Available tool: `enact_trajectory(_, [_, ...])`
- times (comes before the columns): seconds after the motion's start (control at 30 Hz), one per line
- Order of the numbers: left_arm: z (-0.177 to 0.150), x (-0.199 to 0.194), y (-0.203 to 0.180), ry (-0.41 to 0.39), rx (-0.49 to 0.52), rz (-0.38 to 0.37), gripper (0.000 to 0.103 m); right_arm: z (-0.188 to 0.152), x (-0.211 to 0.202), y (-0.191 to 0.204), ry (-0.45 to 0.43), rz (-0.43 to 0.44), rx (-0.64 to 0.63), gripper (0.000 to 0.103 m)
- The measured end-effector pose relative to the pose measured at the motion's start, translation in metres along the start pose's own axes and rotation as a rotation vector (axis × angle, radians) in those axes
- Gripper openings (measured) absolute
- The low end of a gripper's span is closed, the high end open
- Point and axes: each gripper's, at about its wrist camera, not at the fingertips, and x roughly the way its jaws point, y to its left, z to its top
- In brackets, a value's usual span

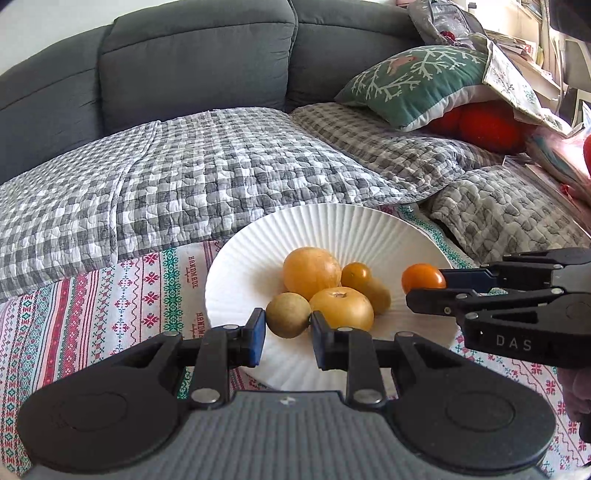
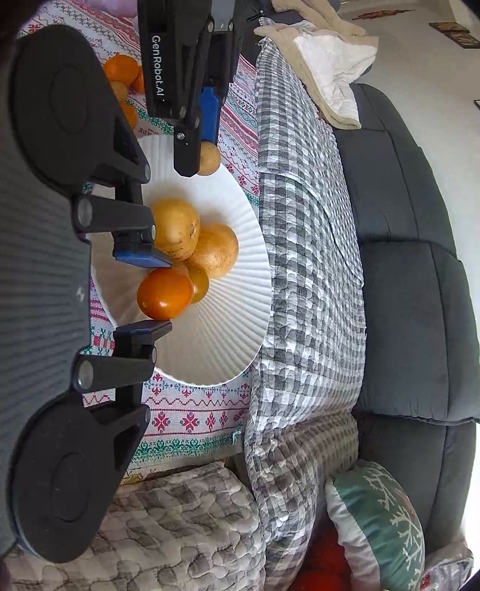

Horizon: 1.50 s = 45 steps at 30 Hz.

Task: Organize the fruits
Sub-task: 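Carry both held fruits into the white plate and open both tools, then withdraw both tools toward a large mandarin and a green tomato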

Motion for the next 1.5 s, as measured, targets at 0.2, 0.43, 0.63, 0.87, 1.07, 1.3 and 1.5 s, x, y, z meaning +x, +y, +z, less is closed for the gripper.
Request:
enact_trajectory(0.2, [0.006, 0.020, 0.007, 0.022, -0.007, -0.007, 0.014, 0.002, 0.006, -0.007, -0.010, 0.007, 0.002, 0.027])
enact_trajectory(0.43, [0.005, 0.037, 0.007, 0.041, -0.011, -0.005, 0.015, 0.003, 0.007, -0.008, -0.016, 0.003, 0.006, 0.029])
enact_trajectory(0.63, [0.005, 0.032, 0.005, 0.024, -0.006, 0.013, 0.021, 0.006, -0.005, -0.015, -0.057, 0.021, 0.049, 0.057])
enact_trajectory(0.87, [-0.001, 0.005, 0.013, -0.016, -0.035, 0.025, 0.058, 0.005, -0.028, -0.025, -0.111, 0.034, 0.085, 0.103])
enact_trajectory(1.07, [-0.017, -0.032, 0.014, -0.030, -0.045, 0.033, 0.079, 0.003, -0.049, -0.023, -0.128, 0.005, 0.066, 0.103])
enact_trajectory(1.3, [-0.046, -0.072, 0.013, 0.005, -0.053, 0.054, 0.092, -0.002, -0.068, -0.001, -0.105, 0.105, 0.007, 0.103])
enact_trajectory(1.5, [-0.071, -0.098, 0.019, 0.007, -0.029, 0.088, 0.095, -0.013, -0.078, 0.022, -0.066, 0.150, -0.071, 0.103])
